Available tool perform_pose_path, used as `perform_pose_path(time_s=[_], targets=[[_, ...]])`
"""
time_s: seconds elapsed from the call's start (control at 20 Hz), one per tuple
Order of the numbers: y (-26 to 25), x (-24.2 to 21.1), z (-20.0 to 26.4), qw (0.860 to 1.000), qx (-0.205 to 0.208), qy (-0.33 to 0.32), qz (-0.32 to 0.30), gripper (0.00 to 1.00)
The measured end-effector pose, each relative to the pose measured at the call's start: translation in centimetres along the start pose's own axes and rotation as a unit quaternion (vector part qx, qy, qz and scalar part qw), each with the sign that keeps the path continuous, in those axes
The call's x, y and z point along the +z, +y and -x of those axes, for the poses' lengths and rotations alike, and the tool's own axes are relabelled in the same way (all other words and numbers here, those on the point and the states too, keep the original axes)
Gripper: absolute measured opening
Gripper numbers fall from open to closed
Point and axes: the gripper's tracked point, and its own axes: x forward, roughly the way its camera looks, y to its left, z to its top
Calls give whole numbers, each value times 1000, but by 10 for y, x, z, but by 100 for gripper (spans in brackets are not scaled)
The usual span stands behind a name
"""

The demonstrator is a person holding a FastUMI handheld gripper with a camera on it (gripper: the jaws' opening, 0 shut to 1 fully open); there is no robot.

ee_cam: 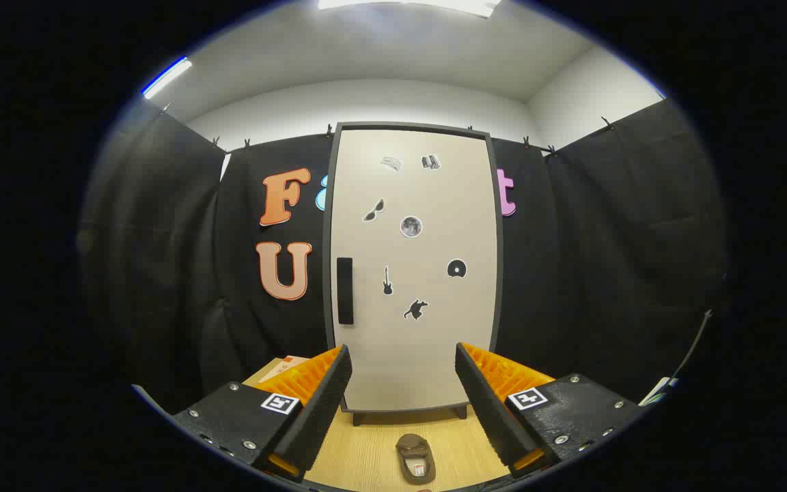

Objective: Open the shoe cabinet door, grab the shoes and put them into the shoe cabinet, then close the shoe cabinet door.

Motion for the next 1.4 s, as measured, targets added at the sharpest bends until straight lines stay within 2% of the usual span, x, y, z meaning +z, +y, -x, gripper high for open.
perform_pose_path(time_s=[0.9,1.2,1.4], targets=[[2,-9,-11,1000,9,15,-2,96],[16,-19,-26,999,28,26,4,96],[41,-16,-58,999,41,25,7,96]])
